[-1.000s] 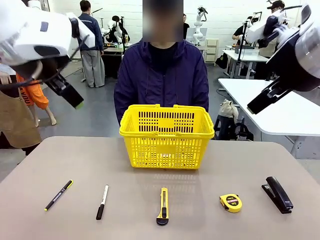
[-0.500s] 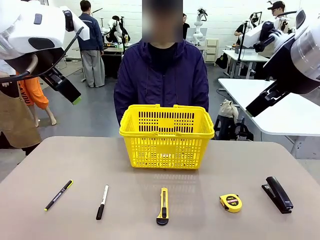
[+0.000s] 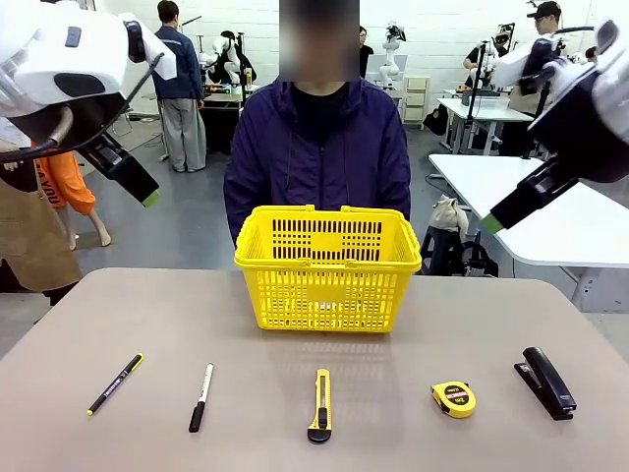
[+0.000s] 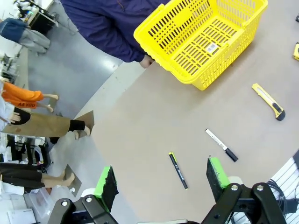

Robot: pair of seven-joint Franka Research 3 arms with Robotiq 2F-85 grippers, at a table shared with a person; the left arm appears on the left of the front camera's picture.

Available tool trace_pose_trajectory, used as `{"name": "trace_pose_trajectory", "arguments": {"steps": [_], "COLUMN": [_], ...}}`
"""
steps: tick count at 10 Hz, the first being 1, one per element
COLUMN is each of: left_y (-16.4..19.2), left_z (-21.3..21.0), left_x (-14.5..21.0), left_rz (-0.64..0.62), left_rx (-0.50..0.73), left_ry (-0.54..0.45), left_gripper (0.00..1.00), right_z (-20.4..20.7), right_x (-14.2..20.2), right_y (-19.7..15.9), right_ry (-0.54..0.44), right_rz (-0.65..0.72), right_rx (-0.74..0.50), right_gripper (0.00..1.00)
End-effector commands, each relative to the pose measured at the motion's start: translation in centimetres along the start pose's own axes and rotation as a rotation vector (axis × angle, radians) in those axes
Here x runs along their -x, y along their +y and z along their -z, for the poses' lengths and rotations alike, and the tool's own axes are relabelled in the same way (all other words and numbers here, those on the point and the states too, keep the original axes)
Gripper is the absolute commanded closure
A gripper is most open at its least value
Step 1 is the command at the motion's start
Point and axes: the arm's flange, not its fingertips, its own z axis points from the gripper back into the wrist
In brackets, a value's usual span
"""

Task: Place the items the person wants into the basket.
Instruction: Pick up the item the person points to and place it in the Market Basket.

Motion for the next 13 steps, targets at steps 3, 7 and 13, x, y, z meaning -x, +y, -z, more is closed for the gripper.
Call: {"name": "trace_pose_trajectory", "arguments": {"steps": [3, 7, 13], "left_y": [11.0, 18.7, 19.8], "left_z": [1.7, 0.4, -3.6], "left_x": [6.5, 15.2, 21.7], "left_rz": [-0.112, -0.302, -0.441], "left_rx": [0.426, 0.625, 0.765], "left_ry": [-0.064, -0.163, -0.254], "left_gripper": [0.0, 0.0, 0.0], "right_z": [1.1, -0.7, -6.6], "right_x": [3.3, 9.5, 19.1], "right_y": [-14.6, -22.7, -26.6], "right_ry": [0.026, -0.108, -0.171], "right_rz": [0.194, 0.455, 0.487], "right_rx": [-0.541, -0.547, -0.589], "right_gripper": [0.0, 0.0, 0.0]}}
